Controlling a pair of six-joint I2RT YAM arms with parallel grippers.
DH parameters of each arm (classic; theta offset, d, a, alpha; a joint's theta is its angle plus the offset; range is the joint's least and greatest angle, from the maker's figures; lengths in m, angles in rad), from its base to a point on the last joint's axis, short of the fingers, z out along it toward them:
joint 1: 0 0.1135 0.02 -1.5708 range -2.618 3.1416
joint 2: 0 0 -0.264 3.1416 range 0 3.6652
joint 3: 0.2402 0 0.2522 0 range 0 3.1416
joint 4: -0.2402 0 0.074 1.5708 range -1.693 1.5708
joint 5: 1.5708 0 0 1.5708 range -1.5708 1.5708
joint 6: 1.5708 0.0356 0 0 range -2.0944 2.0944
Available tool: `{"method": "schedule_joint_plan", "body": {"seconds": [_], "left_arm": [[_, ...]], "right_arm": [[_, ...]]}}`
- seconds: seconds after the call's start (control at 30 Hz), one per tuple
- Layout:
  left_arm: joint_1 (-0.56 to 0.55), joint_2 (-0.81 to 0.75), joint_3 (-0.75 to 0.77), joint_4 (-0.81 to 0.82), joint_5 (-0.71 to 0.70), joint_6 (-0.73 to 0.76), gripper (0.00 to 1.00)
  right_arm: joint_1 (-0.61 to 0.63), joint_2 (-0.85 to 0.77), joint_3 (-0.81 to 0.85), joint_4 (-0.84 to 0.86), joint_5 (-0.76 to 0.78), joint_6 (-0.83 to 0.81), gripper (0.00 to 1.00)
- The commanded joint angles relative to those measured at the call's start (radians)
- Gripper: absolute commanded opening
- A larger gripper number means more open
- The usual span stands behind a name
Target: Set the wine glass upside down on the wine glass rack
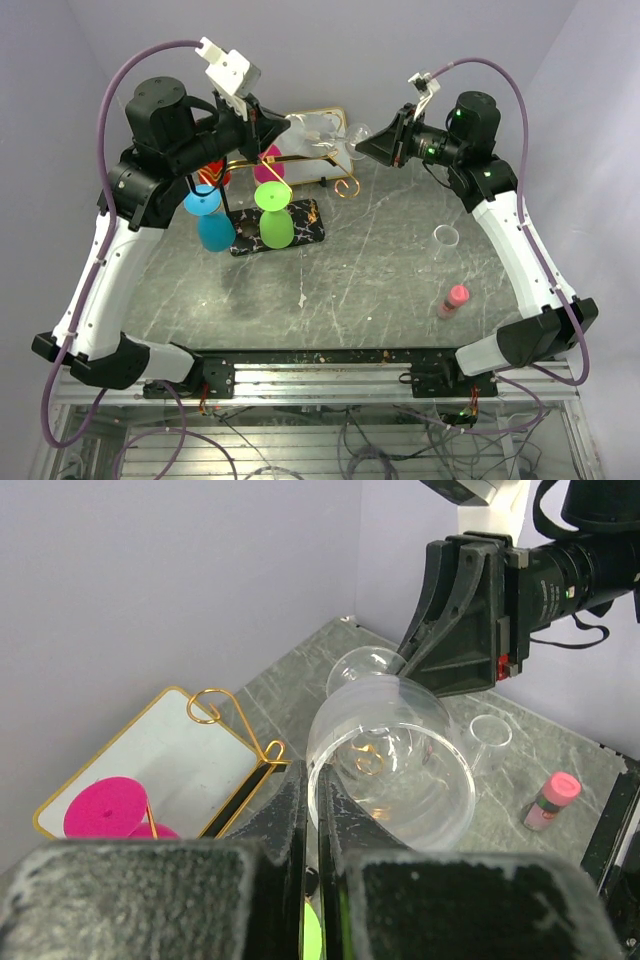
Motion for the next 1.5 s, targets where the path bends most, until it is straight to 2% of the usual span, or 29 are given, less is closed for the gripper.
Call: {"method": "schedule_joint_plan", "body": {"seconds": [0.0,0.1,0.2,0.27,0.43,0.53,0.6,0.67,0.7,0.9,1.1,1.33,1.47], "left_arm": [[-0.006,-0.035,-0.022,0.089,0.035,0.023,0.07],[-0.006,-0.041,-0.04,0.092,0.04,0.036,0.07],[-0.005,-0.047,-0.057,0.098,0.051,0.037,0.09],[-0.004,-0.053,-0.067,0.097,0.052,0.042,0.16],[-0.004,-0.07,-0.084,0.087,0.023,0.054,0.42],[-0.003,-0.083,-0.085,0.067,-0.026,0.067,0.59],[-0.003,-0.095,-0.085,0.049,-0.065,0.078,0.75],[-0.001,-0.107,-0.083,0.027,-0.099,0.101,0.88],[-0.001,-0.116,-0.084,0.016,-0.126,0.114,0.91],[-0.001,-0.166,-0.123,-0.026,-0.244,0.202,0.93],[0.012,-0.213,-0.194,-0.023,-0.311,0.261,0.93],[0.072,-0.258,-0.253,0.003,-0.306,0.266,0.92],[0.107,-0.278,-0.278,0.011,-0.299,0.264,0.92]], "right_arm": [[0.004,0.015,0.011,0.027,0.015,0.02,0.14],[0.002,0.021,0.016,0.031,0.038,0.015,0.01],[-0.004,0.026,0.018,0.031,0.049,0.009,0.0],[-0.011,0.024,0.016,0.03,0.057,0.003,0.0],[-0.049,0.004,-0.004,0.055,0.07,-0.015,0.0],[-0.065,-0.009,-0.006,0.051,0.12,-0.075,0.0],[-0.077,-0.014,-0.002,0.042,0.163,-0.125,0.0],[-0.09,-0.014,0.006,0.03,0.222,-0.183,0.0],[-0.094,-0.011,0.022,0.02,0.258,-0.212,0.0],[-0.094,0.049,0.141,-0.016,0.571,-0.399,0.0],[-0.074,0.157,0.295,-0.011,0.75,-0.524,0.0],[-0.029,0.316,0.505,0.0,0.938,-0.668,0.0],[0.012,0.391,0.557,0.055,1.026,-0.792,0.0]]}}
